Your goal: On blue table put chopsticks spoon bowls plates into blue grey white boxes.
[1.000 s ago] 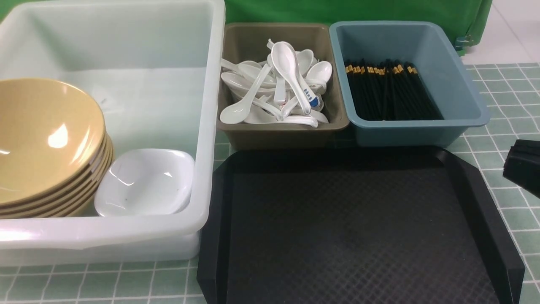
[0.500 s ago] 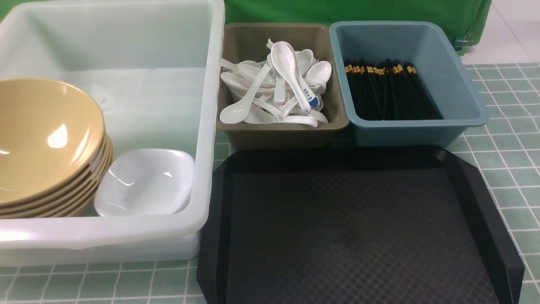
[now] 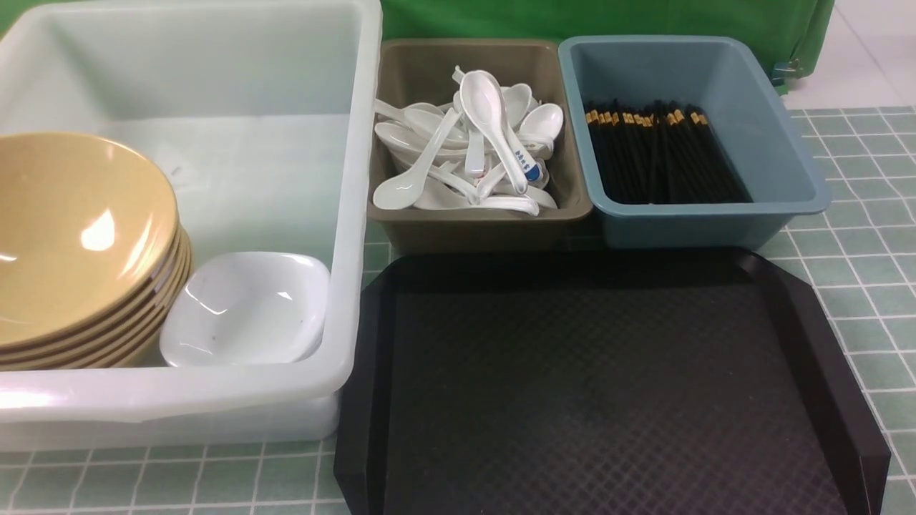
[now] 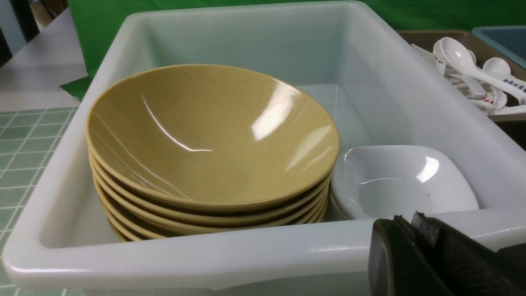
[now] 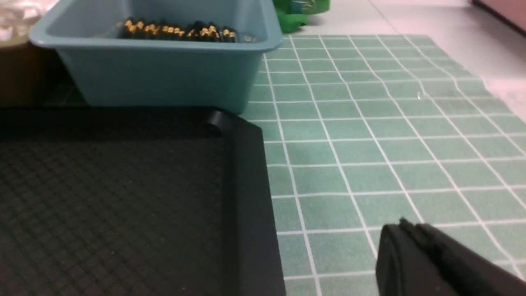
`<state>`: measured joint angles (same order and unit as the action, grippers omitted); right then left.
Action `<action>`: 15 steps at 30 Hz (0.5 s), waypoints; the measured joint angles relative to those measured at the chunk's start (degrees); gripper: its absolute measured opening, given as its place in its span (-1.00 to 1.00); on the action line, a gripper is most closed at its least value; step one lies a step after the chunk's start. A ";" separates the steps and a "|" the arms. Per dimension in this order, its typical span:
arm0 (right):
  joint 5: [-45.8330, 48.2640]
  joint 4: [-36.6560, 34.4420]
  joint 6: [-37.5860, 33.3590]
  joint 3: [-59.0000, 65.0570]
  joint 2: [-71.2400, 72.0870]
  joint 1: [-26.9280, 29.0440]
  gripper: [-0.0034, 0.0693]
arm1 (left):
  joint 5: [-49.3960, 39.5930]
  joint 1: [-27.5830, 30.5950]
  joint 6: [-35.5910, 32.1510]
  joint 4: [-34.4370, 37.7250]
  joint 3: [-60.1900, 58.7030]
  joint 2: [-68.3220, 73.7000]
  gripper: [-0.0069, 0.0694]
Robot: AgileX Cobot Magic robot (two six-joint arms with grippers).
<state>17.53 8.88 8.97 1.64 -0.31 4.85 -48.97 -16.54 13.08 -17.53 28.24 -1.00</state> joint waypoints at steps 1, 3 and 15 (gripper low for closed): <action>0.09 0.06 -0.23 0.00 0.58 -0.06 -0.77 | 0.00 0.00 0.00 0.00 0.00 0.00 -0.81; 0.09 0.17 -0.75 0.00 0.83 -0.48 -0.77 | 0.00 0.00 0.00 0.00 0.00 0.00 -0.81; -0.01 0.20 -1.26 0.00 0.96 -2.23 -0.77 | -0.05 0.00 0.00 0.00 0.00 0.00 -0.81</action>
<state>17.51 9.08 7.71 1.64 0.65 2.62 -49.02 -16.54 13.08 -17.53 28.24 -1.00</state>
